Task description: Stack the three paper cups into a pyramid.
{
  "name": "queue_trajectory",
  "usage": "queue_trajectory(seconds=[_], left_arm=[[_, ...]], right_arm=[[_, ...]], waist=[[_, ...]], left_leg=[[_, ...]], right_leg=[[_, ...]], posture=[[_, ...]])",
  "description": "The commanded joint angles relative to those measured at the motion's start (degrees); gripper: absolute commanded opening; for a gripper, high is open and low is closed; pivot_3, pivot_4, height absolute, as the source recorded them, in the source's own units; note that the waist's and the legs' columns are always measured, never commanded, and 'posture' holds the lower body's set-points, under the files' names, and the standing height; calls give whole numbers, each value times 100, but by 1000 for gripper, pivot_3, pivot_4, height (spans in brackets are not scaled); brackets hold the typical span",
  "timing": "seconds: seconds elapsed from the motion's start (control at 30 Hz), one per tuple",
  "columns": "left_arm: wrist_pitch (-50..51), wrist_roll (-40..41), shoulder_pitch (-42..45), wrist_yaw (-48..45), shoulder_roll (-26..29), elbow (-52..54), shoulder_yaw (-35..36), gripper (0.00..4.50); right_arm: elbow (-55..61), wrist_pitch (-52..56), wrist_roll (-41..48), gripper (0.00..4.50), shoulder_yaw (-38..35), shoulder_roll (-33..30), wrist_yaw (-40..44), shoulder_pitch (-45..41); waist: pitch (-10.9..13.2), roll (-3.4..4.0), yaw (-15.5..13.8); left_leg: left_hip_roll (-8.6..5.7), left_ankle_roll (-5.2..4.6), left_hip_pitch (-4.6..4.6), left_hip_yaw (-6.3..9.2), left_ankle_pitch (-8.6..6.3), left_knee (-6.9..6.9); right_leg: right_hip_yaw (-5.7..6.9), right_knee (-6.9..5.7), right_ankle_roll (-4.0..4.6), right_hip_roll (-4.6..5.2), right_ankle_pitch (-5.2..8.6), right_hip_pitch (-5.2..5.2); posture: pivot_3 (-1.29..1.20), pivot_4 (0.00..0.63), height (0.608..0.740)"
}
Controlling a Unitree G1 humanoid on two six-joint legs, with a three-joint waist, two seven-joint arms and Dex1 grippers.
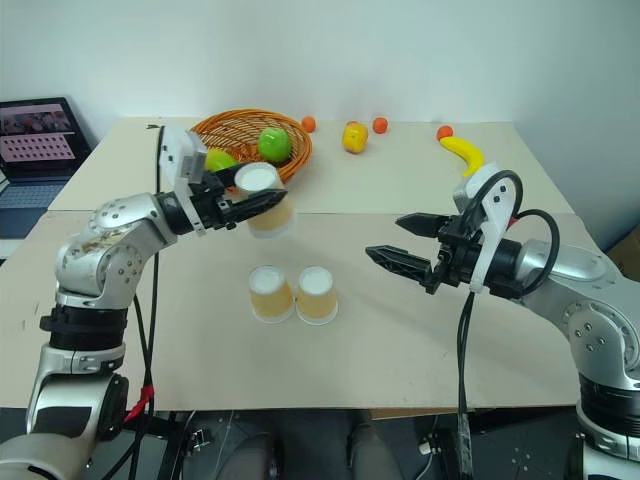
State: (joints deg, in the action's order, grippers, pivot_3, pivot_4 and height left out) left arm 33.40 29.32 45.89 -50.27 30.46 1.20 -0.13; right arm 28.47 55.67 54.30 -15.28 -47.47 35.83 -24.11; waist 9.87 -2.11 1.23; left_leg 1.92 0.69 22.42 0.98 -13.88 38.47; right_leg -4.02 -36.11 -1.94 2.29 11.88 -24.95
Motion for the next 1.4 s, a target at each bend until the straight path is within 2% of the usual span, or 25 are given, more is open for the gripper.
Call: queue_trajectory(seconds=[0.03,0.33,0.8,1.4], left_arm=[[122,174,262,-538,94,248,-194,3138],[737,676,210,-1238,248,742,-326,3138],[176,147,-297,-1457,366,645,-558,3138],[-355,-326,-129,-1572,235,281,-821,3138]], right_arm=[[304,25,201,4500,-335,-57,-192,87],[582,-22,449,4500,-572,-106,-556,479],[585,-77,454,4500,-497,-116,-665,439],[642,-121,426,4500,-521,-98,-735,453]], waist=[[0,0,11],[1,0,12],[1,0,-10],[0,0,-24]], left_leg=[[0,0,0,-2,0,0],[1,0,2,-3,0,3],[1,0,1,-2,0,9],[1,-1,6,-3,0,22]], right_leg=[[-2,1,0,0,0,0],[-5,1,-11,0,7,-1],[-5,-1,-12,0,8,0],[-5,-3,-13,0,7,1]], posture=[[0,150,737],[0,150,737],[0,150,737],[0,150,737]])
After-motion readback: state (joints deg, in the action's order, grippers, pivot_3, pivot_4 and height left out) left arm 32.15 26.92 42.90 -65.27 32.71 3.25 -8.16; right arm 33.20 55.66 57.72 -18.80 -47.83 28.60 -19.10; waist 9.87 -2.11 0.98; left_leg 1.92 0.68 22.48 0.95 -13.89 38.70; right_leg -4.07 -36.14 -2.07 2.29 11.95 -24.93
